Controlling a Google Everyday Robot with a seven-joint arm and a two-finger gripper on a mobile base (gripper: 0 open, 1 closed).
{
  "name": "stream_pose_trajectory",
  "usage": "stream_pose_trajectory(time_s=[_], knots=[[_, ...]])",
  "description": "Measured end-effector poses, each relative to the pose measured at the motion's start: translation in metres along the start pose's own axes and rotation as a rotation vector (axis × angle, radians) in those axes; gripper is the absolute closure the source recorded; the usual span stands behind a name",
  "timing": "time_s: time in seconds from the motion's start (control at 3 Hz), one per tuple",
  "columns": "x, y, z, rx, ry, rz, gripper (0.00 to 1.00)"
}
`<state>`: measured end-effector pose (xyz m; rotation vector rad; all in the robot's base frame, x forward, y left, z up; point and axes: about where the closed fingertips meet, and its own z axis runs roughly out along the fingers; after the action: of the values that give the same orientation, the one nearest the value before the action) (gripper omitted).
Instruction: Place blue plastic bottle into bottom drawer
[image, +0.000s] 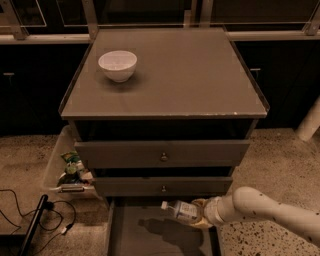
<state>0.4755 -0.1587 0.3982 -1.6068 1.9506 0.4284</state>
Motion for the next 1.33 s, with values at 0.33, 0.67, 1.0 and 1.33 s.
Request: stream_pose_trajectory(time_s=[0.33,0.67,1.0,1.33], knots=[[0.018,0.001,0.025,-0.04,0.009,0.048,1.0],[0.052,0.0,0.079,-0.074,0.031,0.076,1.0],[0.075,0.003,0.126,-0.073,0.0,0.04,1.0],[0.092,0.012,0.173,-0.072,-0.03,-0.032,1.0]])
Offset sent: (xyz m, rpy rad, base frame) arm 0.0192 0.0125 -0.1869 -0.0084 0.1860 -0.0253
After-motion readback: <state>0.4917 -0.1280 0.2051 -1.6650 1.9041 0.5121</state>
